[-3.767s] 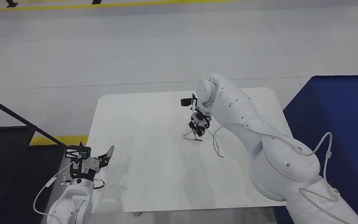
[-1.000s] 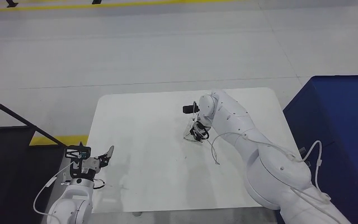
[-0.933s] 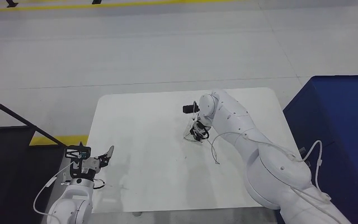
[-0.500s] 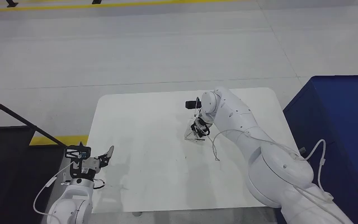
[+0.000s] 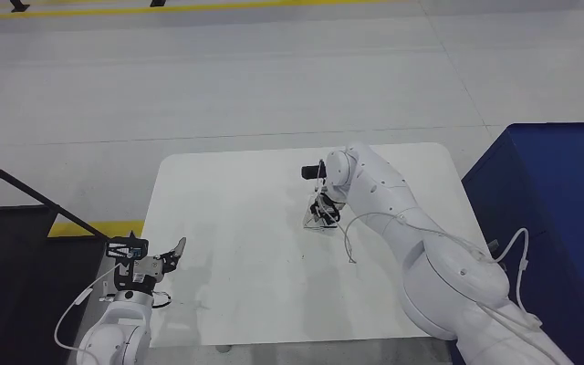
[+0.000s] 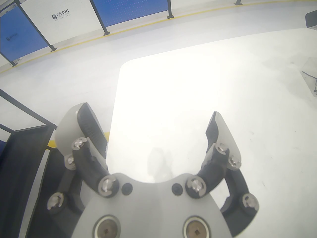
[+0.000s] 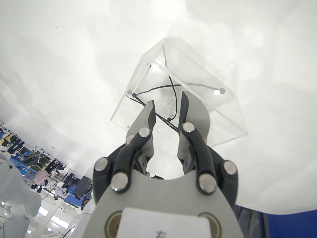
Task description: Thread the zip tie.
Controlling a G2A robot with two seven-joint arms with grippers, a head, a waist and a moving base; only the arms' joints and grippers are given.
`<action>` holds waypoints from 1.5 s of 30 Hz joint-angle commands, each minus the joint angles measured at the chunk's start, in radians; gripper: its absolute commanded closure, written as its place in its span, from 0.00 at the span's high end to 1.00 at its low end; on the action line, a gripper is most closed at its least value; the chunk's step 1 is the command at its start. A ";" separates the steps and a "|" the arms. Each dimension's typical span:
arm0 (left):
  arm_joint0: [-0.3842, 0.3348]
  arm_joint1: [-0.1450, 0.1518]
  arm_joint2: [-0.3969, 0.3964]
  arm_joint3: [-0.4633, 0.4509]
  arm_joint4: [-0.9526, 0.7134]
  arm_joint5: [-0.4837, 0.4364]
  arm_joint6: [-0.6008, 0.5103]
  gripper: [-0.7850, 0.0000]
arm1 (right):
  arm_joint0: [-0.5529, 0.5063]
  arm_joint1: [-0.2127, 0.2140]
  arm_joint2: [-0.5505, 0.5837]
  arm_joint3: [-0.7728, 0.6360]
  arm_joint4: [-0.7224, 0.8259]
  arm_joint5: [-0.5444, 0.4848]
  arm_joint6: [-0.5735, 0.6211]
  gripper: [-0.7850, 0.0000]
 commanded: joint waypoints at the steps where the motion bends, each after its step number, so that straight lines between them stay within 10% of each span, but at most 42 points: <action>1: 0.000 0.000 0.000 0.000 0.000 0.000 0.000 1.00 | -0.003 -0.002 0.001 0.003 -0.006 0.002 0.002 0.25; 12: 0.000 0.000 0.000 0.000 0.000 0.000 0.000 1.00 | -0.011 -0.005 0.009 0.019 -0.030 -0.005 0.004 0.23; 16: 0.000 0.000 0.000 0.000 0.000 0.000 0.000 1.00 | -0.011 -0.005 0.009 0.019 -0.030 -0.005 0.004 0.00; 45: 0.000 0.000 0.000 0.000 0.000 0.000 0.000 1.00 | 0.013 0.010 0.050 -0.003 -0.051 -0.016 0.016 0.00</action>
